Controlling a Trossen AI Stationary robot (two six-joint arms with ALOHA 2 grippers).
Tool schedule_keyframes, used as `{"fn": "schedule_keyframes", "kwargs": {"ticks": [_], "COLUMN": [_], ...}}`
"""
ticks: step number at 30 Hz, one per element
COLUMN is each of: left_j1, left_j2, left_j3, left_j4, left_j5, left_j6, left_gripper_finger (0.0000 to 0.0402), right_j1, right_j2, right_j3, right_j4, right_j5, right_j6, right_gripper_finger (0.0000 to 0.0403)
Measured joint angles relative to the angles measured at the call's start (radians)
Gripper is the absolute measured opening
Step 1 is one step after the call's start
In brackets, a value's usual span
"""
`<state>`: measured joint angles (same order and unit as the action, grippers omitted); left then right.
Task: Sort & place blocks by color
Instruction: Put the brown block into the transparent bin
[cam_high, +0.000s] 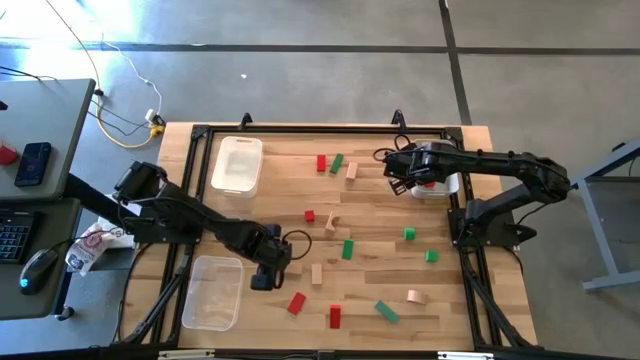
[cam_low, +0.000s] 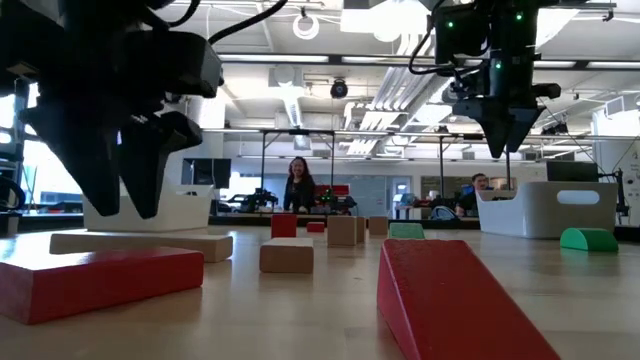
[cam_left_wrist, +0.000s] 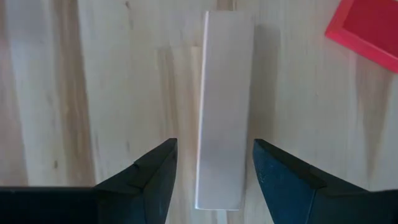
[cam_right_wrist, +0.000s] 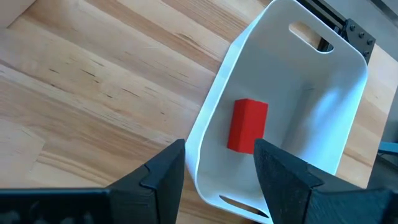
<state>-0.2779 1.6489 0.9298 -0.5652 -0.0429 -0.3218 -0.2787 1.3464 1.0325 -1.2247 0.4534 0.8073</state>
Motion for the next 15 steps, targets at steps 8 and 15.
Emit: {"fn": "schedule_keyframes", "kwargs": {"ticks": [8,15], "left_j1": [0.000,-0.001], "left_j2": [0.062,0.103], "left_j3": [0.000,0.002], "left_j4": [0.028,0.054], "left_j5": [0.021,0.023], "left_j6": [0.007,0.010], "left_gripper_finger": [0.0198,0.0196], "right_j1": [0.000,0.000], "right_j2": [0.000,0.000], "right_j3": [0.000,0.000], "right_j4": [0.000,0.002], "right_j5": [0.000,0.000], "right_j6": [0.000,0.000], "right_gripper_finger": [0.0179,0.0179]}}
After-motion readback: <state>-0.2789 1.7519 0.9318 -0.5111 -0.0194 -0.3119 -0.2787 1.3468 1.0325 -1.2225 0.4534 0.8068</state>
